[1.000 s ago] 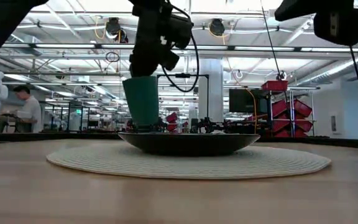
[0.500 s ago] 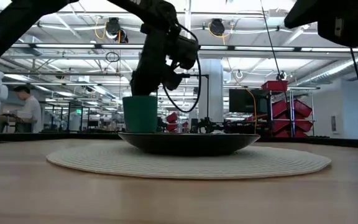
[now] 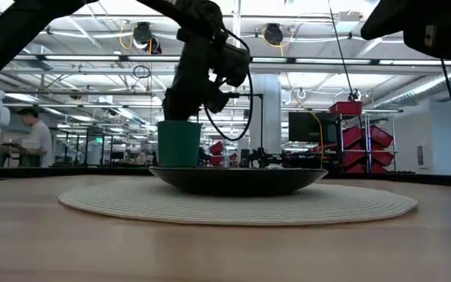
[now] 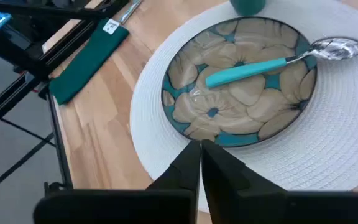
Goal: Set table place
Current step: Put the blue spoon on the right side of the white table mat
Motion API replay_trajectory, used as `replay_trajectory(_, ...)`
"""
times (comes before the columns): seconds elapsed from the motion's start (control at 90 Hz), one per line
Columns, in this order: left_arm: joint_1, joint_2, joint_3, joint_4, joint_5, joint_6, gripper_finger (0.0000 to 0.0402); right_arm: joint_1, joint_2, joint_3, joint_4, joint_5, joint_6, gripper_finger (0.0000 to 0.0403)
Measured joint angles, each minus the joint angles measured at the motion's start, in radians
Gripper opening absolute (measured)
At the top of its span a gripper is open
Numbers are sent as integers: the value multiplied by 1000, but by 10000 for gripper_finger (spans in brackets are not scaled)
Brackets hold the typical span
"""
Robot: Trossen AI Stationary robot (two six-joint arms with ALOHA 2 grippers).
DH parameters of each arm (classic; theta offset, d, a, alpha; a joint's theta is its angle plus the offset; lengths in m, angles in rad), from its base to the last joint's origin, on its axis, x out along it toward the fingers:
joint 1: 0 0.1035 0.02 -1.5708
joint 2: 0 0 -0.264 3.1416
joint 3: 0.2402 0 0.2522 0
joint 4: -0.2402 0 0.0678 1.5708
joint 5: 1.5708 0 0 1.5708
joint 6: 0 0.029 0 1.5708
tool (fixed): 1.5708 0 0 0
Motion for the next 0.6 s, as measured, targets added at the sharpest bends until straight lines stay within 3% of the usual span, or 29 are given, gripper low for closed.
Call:
replay_trajectory(0.211, 0, 0, 53, -81, -17, -49, 144, 0, 0, 0, 0, 0, 0, 0)
replay_trajectory(0.6, -22, -80, 279, -81, -20, -102, 146, 1, -33, 0, -18, -8, -53, 0)
